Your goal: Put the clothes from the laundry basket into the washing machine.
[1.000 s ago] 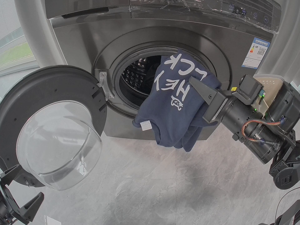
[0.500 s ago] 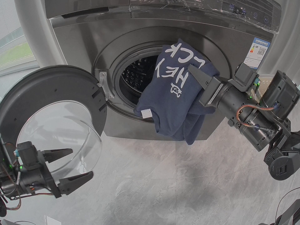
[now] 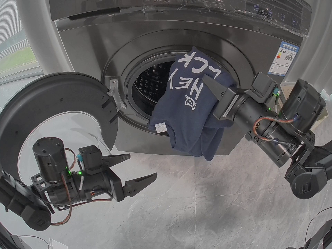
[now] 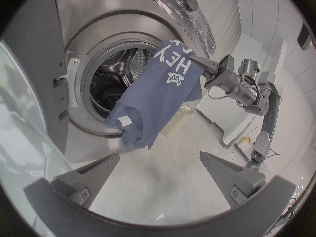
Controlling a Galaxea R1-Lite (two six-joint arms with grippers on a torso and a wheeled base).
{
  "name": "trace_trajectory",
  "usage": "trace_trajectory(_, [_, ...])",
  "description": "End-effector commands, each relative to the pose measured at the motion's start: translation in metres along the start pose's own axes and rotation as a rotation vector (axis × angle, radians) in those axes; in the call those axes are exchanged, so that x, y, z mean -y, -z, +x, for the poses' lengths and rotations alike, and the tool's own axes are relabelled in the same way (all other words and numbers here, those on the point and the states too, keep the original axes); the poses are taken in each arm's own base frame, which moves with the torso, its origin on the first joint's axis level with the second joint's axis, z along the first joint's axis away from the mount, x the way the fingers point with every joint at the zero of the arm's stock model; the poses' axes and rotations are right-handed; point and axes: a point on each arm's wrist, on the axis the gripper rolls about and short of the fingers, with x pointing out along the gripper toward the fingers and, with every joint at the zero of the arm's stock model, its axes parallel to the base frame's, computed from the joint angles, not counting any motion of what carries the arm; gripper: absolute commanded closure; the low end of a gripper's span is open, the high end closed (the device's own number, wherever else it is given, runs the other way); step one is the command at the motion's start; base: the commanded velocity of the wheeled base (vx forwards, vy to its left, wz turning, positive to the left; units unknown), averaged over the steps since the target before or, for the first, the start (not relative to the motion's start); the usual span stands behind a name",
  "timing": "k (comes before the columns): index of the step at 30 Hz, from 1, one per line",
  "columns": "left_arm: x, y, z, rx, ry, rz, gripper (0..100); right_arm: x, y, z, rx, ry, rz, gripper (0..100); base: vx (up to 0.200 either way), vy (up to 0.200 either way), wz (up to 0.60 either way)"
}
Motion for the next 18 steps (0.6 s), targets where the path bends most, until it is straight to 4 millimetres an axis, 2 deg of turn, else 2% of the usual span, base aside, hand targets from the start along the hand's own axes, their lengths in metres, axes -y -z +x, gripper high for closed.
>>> trace_trajectory(1, [-0.007,0.019,0.031,-0.030,0.020,-0.049,0,0.000,0.011,0.001,-0.031,0.002,-0.002,100,0.000,0.000,0.00])
trace_trajectory(9, [-0.007,0.039,0.053,-0.046,0.052,-0.102,0,0.000,0.014,0.003,-0.035,0.006,-0.002,100,0.000,0.000,0.00])
trace_trajectory(18, [-0.011,0.044,0.075,-0.046,0.064,-0.180,0,-0.007,0.014,0.002,-0.034,-0.012,0.004,100,0.000,0.000,0.00])
